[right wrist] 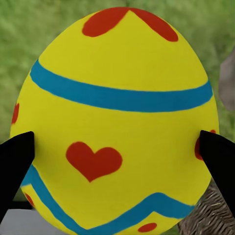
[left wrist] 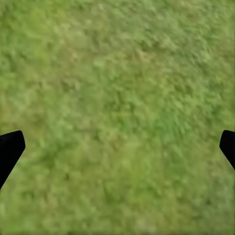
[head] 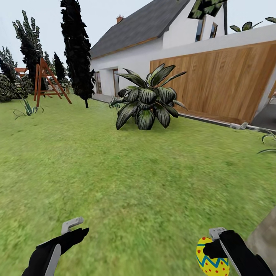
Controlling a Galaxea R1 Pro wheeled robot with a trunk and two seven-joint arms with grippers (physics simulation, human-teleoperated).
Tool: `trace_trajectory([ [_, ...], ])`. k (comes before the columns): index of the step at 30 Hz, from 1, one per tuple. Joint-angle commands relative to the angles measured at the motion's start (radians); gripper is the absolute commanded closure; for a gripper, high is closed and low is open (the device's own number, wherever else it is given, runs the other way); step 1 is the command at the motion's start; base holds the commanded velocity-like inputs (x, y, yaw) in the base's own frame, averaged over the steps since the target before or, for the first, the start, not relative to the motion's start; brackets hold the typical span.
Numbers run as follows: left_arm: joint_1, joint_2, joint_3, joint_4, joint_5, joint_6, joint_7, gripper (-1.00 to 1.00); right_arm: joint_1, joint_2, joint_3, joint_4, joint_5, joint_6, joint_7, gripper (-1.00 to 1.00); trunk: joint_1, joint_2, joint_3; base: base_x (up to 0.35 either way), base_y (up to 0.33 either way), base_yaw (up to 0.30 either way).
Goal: Take the three Easter eggs out of the wicker basket on the lawn in the garden, then place them on the lawn next to a single tree (choose any tree) so that all three eggs are next to the same tree and none are left in the basket.
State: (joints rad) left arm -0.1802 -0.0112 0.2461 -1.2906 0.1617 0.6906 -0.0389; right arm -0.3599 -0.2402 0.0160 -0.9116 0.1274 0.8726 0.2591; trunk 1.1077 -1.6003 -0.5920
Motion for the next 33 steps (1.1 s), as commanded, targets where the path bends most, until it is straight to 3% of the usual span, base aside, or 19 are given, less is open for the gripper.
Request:
trace_trajectory([
  [1, -0.001, -0.001, 0.003, -0.001, 0.002, 0.006, -0.004, -1.0, -0.001, -0.001, 0.002, -0.001, 0.011, 0.003, 0.007, 1.0, 0.004, -0.008, -0.004, 0.0, 0.0, 0.0],
  [33, -0.001, -0.009, 0.002, 0.005, -0.001, 0.006, 0.001, -1.0, -0.001, 0.001, 0.005, 0.002, 0.014, 0.003, 0.006, 1.0, 0.127, -0.232, -0.105, 0.0, 0.0, 0.0],
])
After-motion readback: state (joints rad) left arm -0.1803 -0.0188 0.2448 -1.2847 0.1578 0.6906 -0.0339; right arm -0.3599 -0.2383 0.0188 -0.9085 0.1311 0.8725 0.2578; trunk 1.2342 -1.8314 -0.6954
